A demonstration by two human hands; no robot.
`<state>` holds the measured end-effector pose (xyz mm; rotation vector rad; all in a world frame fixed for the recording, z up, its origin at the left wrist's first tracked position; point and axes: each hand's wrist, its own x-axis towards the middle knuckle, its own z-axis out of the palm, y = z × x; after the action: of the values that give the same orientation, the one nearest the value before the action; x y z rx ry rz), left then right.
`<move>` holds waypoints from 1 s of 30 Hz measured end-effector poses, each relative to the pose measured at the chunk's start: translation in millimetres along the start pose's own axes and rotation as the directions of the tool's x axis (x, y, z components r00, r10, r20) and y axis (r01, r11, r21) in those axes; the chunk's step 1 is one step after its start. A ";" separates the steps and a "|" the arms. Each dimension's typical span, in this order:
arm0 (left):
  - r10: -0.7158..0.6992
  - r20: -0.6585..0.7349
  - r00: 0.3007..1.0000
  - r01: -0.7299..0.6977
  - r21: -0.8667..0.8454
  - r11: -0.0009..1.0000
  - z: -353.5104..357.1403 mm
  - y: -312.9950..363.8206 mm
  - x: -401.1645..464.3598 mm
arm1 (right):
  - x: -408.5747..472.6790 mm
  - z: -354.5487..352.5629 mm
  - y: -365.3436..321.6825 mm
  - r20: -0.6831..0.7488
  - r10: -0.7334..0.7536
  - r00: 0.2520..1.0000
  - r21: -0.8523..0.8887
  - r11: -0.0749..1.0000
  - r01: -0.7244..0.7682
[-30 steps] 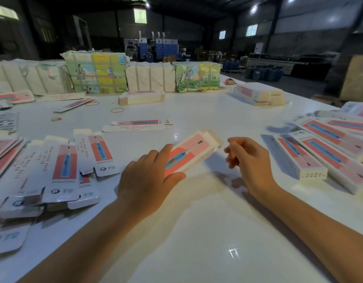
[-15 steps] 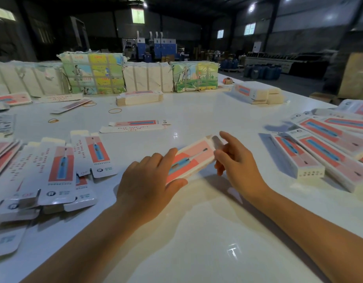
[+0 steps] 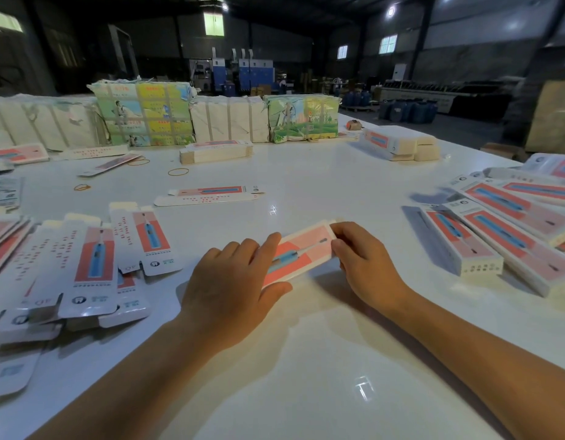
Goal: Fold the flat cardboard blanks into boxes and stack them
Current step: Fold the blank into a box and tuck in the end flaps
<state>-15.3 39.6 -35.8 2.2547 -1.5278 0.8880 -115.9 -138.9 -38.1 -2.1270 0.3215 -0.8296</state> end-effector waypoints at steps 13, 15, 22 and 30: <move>-0.077 -0.017 0.997 0.075 -0.078 0.994 -1.4 4.6 -1.7 | 13.4 -8.2 -3.0 0.301 0.325 0.897 0.726 0.532 -0.436; -0.056 -0.018 0.998 0.055 -0.046 0.997 -0.8 4.9 -1.5 | 5.4 -1.0 -1.9 0.101 0.215 0.971 0.391 0.889 -0.238; -0.031 0.008 0.999 0.031 0.004 0.999 0.8 5.9 -2.3 | -1.1 2.4 -1.5 -0.013 0.021 1.000 0.116 0.993 -0.019; -0.038 0.030 0.999 0.038 0.004 0.999 -2.7 4.9 -1.5 | 7.7 -3.3 -2.2 0.009 0.237 0.972 0.563 0.801 -0.201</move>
<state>-21.0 40.2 -35.1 2.3020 -1.4916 0.8498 -112.4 -143.2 -31.4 -1.4804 0.3029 -0.7417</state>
